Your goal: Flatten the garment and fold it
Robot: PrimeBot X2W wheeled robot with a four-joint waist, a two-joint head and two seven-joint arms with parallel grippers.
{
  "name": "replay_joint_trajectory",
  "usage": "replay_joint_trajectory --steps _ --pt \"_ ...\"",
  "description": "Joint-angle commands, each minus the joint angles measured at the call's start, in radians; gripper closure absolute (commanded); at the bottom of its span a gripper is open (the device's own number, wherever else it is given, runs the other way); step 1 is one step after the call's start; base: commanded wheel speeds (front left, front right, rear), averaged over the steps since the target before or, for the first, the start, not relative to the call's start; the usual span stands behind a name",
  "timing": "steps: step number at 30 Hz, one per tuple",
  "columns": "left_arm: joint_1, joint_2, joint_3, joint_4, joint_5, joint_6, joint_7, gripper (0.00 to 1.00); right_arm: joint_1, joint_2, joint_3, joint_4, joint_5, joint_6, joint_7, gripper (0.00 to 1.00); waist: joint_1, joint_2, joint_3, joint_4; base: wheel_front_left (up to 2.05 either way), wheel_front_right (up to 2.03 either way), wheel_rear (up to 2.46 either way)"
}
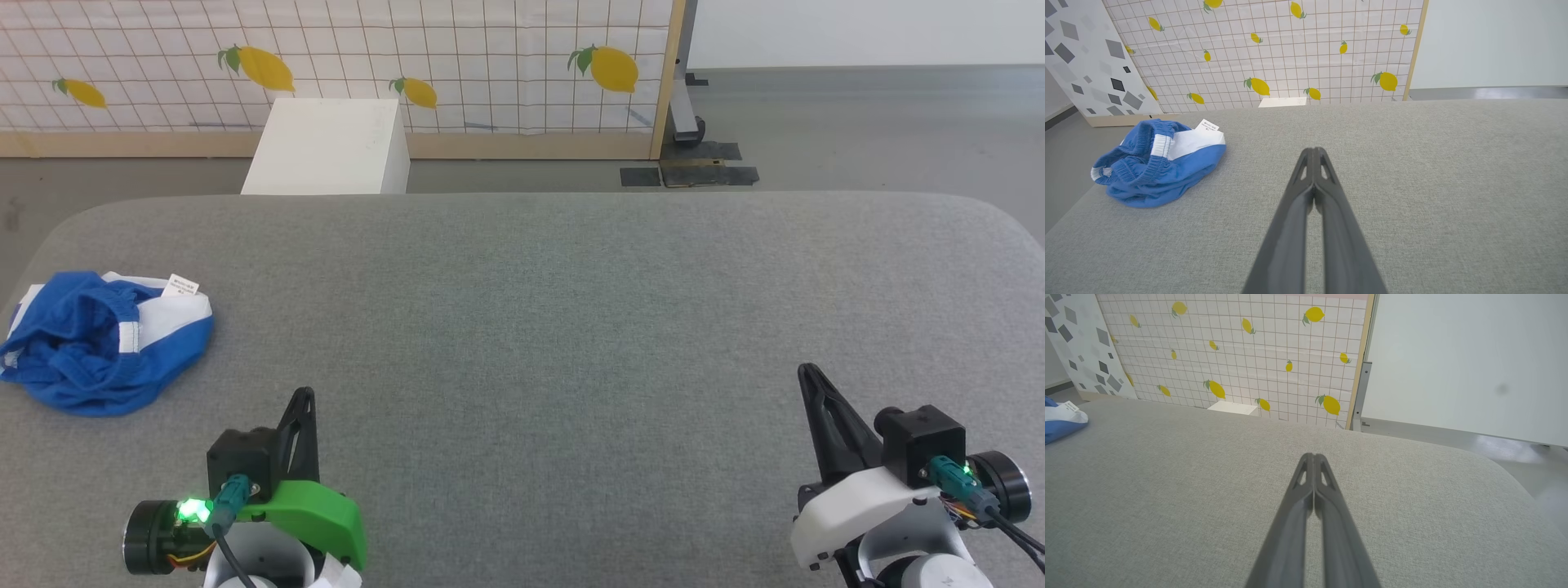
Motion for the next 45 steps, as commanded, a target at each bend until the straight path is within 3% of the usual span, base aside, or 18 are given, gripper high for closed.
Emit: replay_joint_trajectory --steps 1,24,25,45 --pt "-0.017 -0.005 0.001 -0.003 0.013 0.006 0.001 1.0 -0.016 0.002 0.001 -0.005 -0.007 -0.002 0.0 1.0 0.0 0.0 0.0 0.0 0.0 0.0 0.0" --pt "-0.017 -0.005 0.001 -0.003 0.013 0.006 0.001 1.0 -0.016 0.002 0.001 -0.005 -0.007 -0.002 0.0 1.0 0.0 0.0 0.0 0.0 0.0 0.0 0.0" --pt "0.0 0.0 0.0 0.0 0.0 0.0 0.0 0.0 0.0 0.0 0.0 0.0 0.0 0.0 0.0 0.0 0.0 0.0 0.0 0.0 0.0 0.0 0.0" --pt "-0.007 0.0 -0.019 0.011 -0.013 0.024 -0.035 0.0 0.003 0.0 -0.02 -0.016 0.048 0.0 -0.035 0.0 0.0 0.0 0.002 -0.001 0.0 0.0 0.0"
